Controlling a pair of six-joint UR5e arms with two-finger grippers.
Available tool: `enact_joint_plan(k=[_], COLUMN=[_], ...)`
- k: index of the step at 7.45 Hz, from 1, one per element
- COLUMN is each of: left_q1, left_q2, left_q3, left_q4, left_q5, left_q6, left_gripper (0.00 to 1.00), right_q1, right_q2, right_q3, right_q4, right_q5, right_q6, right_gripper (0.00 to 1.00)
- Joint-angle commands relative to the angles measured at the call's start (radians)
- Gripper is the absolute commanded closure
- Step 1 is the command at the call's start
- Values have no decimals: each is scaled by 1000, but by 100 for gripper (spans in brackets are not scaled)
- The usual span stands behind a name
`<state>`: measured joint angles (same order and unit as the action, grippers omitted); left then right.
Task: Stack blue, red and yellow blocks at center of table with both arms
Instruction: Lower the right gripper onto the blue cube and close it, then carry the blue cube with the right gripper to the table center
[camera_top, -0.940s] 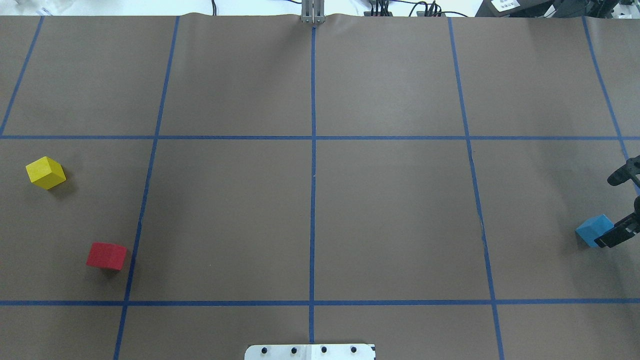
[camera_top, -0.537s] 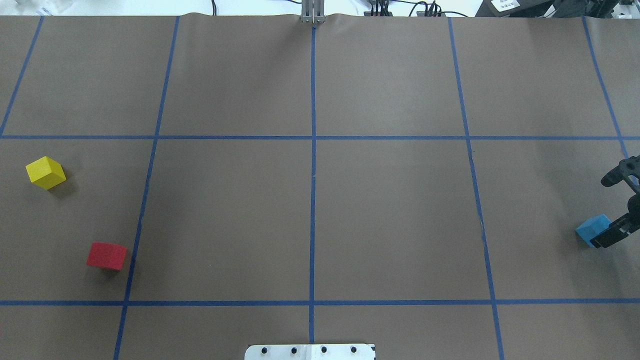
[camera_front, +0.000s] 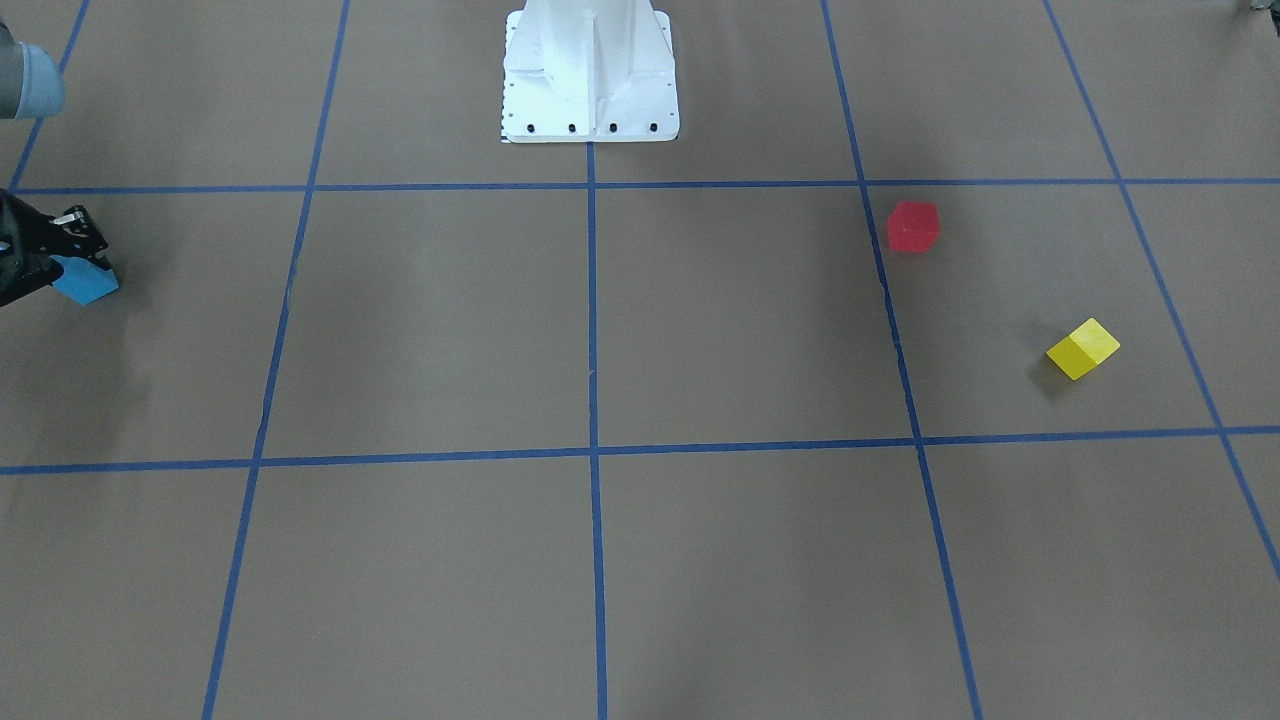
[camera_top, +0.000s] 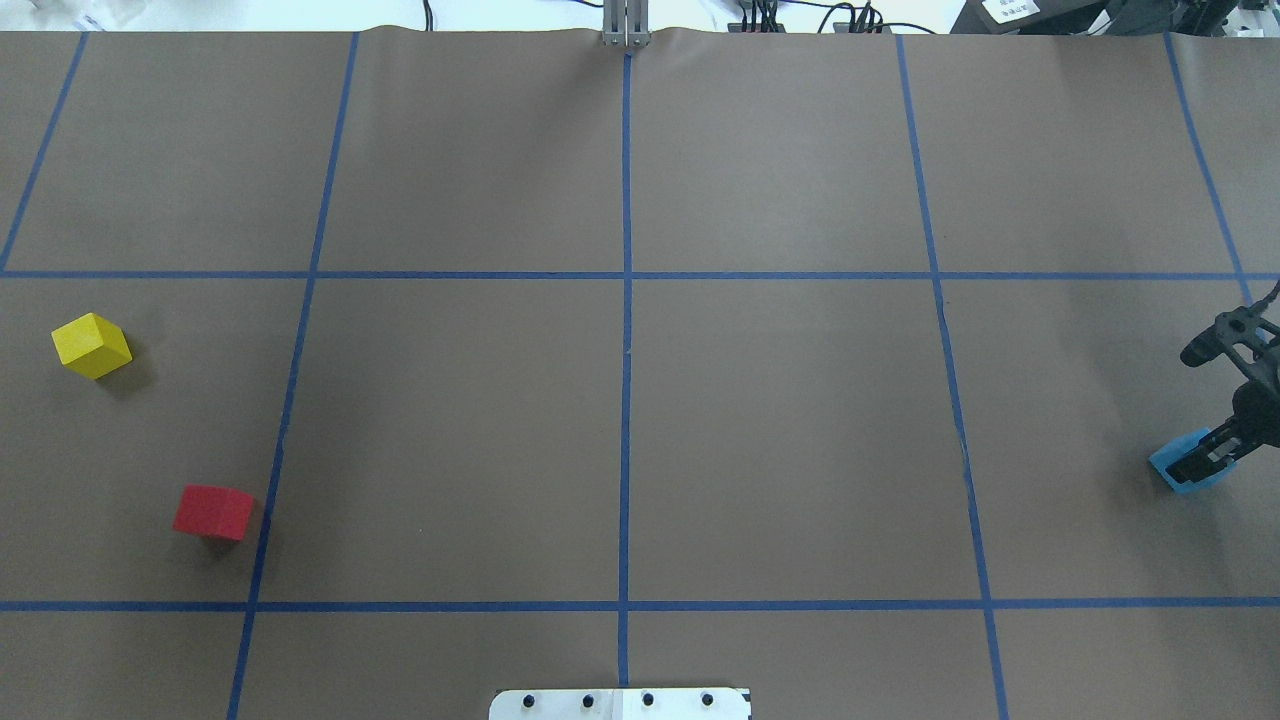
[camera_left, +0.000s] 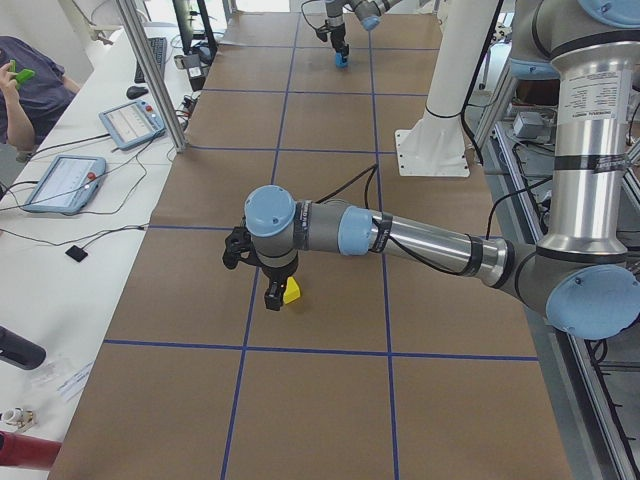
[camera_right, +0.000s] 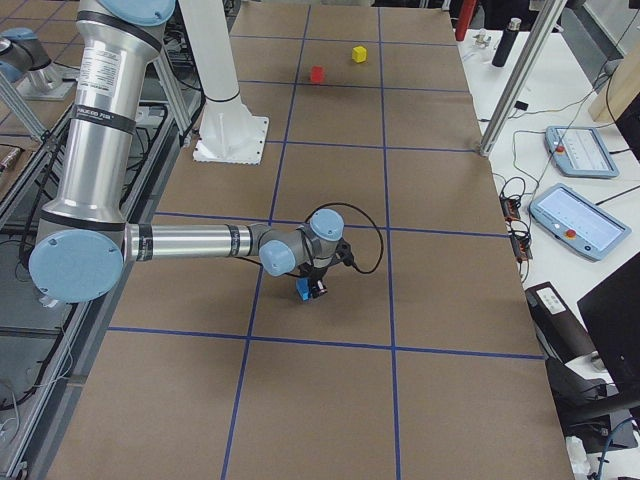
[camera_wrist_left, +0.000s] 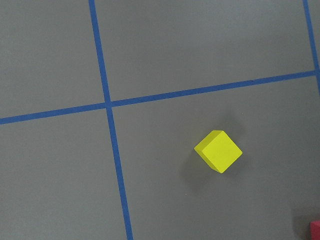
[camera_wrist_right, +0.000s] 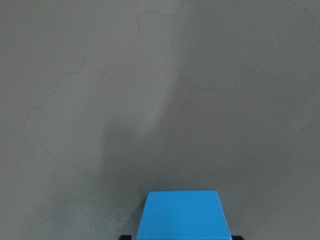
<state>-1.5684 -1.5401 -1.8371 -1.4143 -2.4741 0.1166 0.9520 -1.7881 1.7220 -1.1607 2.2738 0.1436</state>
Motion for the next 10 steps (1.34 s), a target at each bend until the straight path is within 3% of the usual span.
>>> enact_joint_plan(k=[1,2,3,5,6,7,8,10], left_q1=[-1,-1,1,-1,-1,1,1,24], left_q2=[0,-2,-3,-52,-60,-60,-58,-60], left_q3=[-2,-1,-1,-7,-4,2,15,30], left_q4=[0,0,0,1,3,5,3,-1], left_q5=[0,0,0,3,6,4,1,3], left_q6=[0,0,0,-3,-3,-5,-5,-161], left_gripper=[0,0,0,0,0,0,0,0], right_q1=[43,112,150,134,105,29,-51,-178], right_q2=[6,68,204,623,785,881,1038,1209], right_q3=[52,74,80,38,-17,-72,-207,-500], right_q4=[-32,-138,-304,-753,-874,-866,-814,-515], right_q5=[65,126,141,89,60,55,15,6], right_q6=[1,1,1,2,32,204,372,741], right_gripper=[100,100,100,100,100,100,100,100])
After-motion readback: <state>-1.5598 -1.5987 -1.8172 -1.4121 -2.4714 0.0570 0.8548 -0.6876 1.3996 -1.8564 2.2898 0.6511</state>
